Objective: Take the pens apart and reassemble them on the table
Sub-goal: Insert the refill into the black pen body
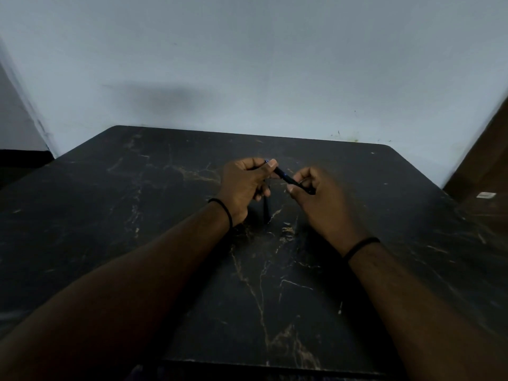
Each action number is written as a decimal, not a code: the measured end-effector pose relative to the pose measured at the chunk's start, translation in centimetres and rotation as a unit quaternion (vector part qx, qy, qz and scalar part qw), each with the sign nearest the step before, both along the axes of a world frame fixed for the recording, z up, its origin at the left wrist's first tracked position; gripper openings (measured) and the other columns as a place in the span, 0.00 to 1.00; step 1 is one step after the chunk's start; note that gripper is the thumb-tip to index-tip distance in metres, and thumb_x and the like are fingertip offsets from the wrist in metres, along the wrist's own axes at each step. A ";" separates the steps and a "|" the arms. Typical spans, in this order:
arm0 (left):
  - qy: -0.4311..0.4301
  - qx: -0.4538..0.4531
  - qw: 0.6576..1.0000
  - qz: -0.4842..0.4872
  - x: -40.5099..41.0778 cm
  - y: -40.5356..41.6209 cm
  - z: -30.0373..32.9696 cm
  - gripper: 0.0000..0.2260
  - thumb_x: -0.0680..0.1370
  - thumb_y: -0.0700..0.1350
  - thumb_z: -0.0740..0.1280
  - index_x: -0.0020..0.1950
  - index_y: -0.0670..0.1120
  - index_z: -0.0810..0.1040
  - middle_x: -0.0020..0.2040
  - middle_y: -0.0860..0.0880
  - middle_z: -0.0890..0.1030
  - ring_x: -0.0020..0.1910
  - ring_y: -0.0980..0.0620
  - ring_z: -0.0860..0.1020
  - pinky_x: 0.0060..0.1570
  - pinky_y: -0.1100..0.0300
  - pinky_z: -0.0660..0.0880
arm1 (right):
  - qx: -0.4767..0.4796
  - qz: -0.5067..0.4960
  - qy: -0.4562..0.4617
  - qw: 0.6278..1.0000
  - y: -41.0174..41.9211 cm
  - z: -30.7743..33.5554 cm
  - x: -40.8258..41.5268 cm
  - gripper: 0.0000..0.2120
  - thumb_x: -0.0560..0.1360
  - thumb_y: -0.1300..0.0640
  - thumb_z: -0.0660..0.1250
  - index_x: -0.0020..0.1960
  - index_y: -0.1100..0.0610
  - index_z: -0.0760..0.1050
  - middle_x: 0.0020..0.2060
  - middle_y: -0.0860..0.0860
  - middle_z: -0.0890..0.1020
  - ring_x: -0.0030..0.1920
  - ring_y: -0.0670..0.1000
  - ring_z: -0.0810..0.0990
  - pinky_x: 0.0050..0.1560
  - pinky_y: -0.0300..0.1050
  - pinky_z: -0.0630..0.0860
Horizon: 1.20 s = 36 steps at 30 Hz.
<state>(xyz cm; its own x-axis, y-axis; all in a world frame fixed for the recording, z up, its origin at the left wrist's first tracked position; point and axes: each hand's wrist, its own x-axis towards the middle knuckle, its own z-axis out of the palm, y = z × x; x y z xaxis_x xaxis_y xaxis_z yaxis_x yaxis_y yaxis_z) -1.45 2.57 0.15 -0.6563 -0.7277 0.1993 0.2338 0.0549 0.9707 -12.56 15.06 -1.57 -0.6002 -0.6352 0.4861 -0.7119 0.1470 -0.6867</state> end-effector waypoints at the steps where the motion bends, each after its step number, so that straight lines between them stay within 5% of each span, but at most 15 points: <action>1: -0.002 -0.003 1.000 0.000 0.0 0.0 0.0 0.09 0.78 0.44 0.69 0.50 0.38 0.82 0.45 0.40 0.85 0.22 0.54 0.72 0.21 0.63 0.66 | 0.010 0.000 0.005 1.000 0.0 0.0 0.0 0.08 0.77 0.50 0.69 0.40 0.46 0.74 0.36 0.46 0.80 0.39 0.46 0.79 0.41 0.45 0.75; 6: 0.000 -0.003 1.000 -0.004 0.0 -0.1 0.0 0.09 0.78 0.44 0.69 0.50 0.38 0.82 0.44 0.42 0.86 0.23 0.54 0.73 0.21 0.63 0.66 | 0.031 -0.014 0.020 0.999 0.0 0.1 0.0 0.16 0.81 0.45 0.60 0.37 0.47 0.74 0.32 0.46 0.78 0.34 0.46 0.76 0.38 0.46 0.70; 8: -0.001 0.000 1.000 -0.004 0.0 -0.1 0.0 0.08 0.78 0.44 0.69 0.50 0.39 0.82 0.44 0.42 0.86 0.23 0.54 0.73 0.21 0.63 0.66 | 0.007 -0.002 -0.011 1.000 0.0 0.2 0.2 0.07 0.77 0.44 0.67 0.42 0.44 0.73 0.37 0.45 0.80 0.38 0.43 0.78 0.38 0.43 0.72; 12: -0.004 -0.003 1.000 -0.002 -0.1 -0.1 -0.1 0.09 0.78 0.43 0.69 0.51 0.38 0.82 0.44 0.41 0.85 0.22 0.54 0.73 0.21 0.64 0.66 | -0.006 -0.012 -0.009 1.000 -0.1 0.0 0.0 0.10 0.73 0.49 0.73 0.40 0.45 0.72 0.36 0.45 0.79 0.38 0.45 0.78 0.39 0.44 0.74; 15: -0.004 -0.005 1.000 0.001 -0.1 -0.1 -0.1 0.10 0.78 0.43 0.69 0.53 0.37 0.81 0.43 0.42 0.85 0.23 0.54 0.73 0.21 0.64 0.65 | 0.008 -0.008 -0.001 1.000 -0.1 -0.3 -0.3 0.14 0.77 0.44 0.64 0.37 0.49 0.75 0.31 0.47 0.79 0.34 0.47 0.77 0.39 0.52 0.76; 18: 0.001 -0.003 1.000 -0.002 -0.1 -0.1 -0.1 0.10 0.78 0.43 0.69 0.53 0.37 0.81 0.43 0.42 0.85 0.23 0.54 0.73 0.21 0.64 0.66 | 0.020 -0.016 0.008 1.000 -0.1 -0.2 0.0 0.21 0.79 0.39 0.55 0.36 0.49 0.76 0.29 0.45 0.77 0.32 0.45 0.74 0.39 0.49 0.71; 21: -0.001 -0.002 1.000 -0.003 -0.1 -0.2 -0.2 0.11 0.78 0.44 0.69 0.54 0.36 0.81 0.46 0.40 0.85 0.23 0.53 0.73 0.21 0.63 0.66 | -0.005 -0.010 -0.023 1.000 -0.3 -0.2 0.0 0.12 0.71 0.34 0.64 0.43 0.42 0.74 0.36 0.43 0.80 0.37 0.42 0.78 0.39 0.43 0.73; 24: -0.005 0.003 1.000 -0.004 0.0 -0.2 -0.2 0.12 0.78 0.44 0.69 0.55 0.36 0.81 0.46 0.40 0.85 0.23 0.54 0.73 0.21 0.64 0.66 | -0.006 -0.014 -0.013 1.000 -0.3 -0.4 -0.3 0.10 0.71 0.47 0.74 0.40 0.43 0.72 0.35 0.44 0.78 0.37 0.44 0.77 0.39 0.44 0.74; 29: -0.005 -0.001 1.000 -0.002 0.1 -0.2 -0.1 0.11 0.78 0.43 0.68 0.54 0.36 0.81 0.46 0.39 0.85 0.23 0.53 0.73 0.21 0.63 0.66 | 0.024 -0.010 0.008 1.000 -0.3 -0.4 -0.3 0.15 0.77 0.43 0.61 0.37 0.50 0.76 0.33 0.49 0.81 0.35 0.51 0.78 0.43 0.58 0.78; 31: -0.005 0.000 1.000 -0.001 0.1 -0.1 0.0 0.11 0.78 0.43 0.68 0.54 0.37 0.81 0.46 0.39 0.85 0.23 0.53 0.73 0.21 0.63 0.66 | 0.028 -0.015 0.006 0.999 -0.3 -0.3 -0.1 0.18 0.75 0.38 0.57 0.39 0.50 0.76 0.34 0.49 0.81 0.36 0.50 0.79 0.43 0.56 0.78; 36: -0.005 0.002 1.000 0.002 0.2 0.0 0.1 0.11 0.79 0.43 0.68 0.55 0.35 0.81 0.44 0.41 0.85 0.23 0.54 0.73 0.21 0.64 0.66 | -0.003 -0.001 -0.022 1.000 -0.4 -0.6 -0.4 0.08 0.70 0.47 0.74 0.41 0.41 0.73 0.35 0.44 0.78 0.37 0.45 0.77 0.39 0.46 0.74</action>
<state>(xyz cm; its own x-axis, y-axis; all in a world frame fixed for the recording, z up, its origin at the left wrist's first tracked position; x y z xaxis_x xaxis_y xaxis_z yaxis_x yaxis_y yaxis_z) -1.23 2.61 0.23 -0.6562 -0.7306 0.1889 0.2235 0.0509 0.9734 -12.97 14.68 -2.20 -0.6214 -0.6316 0.4637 -0.6814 0.1435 -0.7177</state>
